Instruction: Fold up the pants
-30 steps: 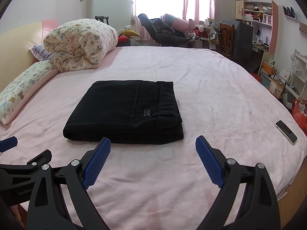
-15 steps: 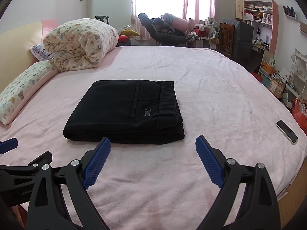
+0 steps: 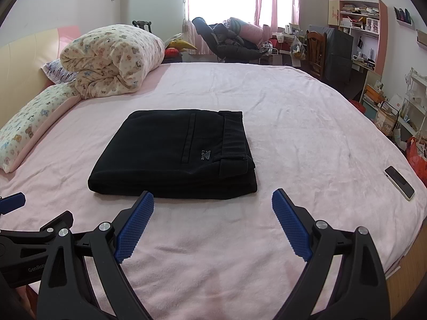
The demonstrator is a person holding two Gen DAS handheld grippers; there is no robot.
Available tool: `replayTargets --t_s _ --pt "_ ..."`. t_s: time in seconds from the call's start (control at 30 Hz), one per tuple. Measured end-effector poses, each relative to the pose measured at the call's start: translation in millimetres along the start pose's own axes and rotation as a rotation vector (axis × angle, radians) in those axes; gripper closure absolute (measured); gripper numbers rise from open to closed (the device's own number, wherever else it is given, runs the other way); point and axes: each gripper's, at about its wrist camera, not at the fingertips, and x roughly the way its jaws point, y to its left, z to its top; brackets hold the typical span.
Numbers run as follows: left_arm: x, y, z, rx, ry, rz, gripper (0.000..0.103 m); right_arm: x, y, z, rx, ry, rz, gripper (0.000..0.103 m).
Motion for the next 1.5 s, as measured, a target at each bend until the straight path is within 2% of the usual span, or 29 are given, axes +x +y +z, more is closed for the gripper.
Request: replayTargets --t_s 1.5 --pt "1.5 1.6 -0.3 -0.007 0.011 -0.004 0.002 4.0 -4.1 -5.2 0.010 0.011 -0.002 0.011"
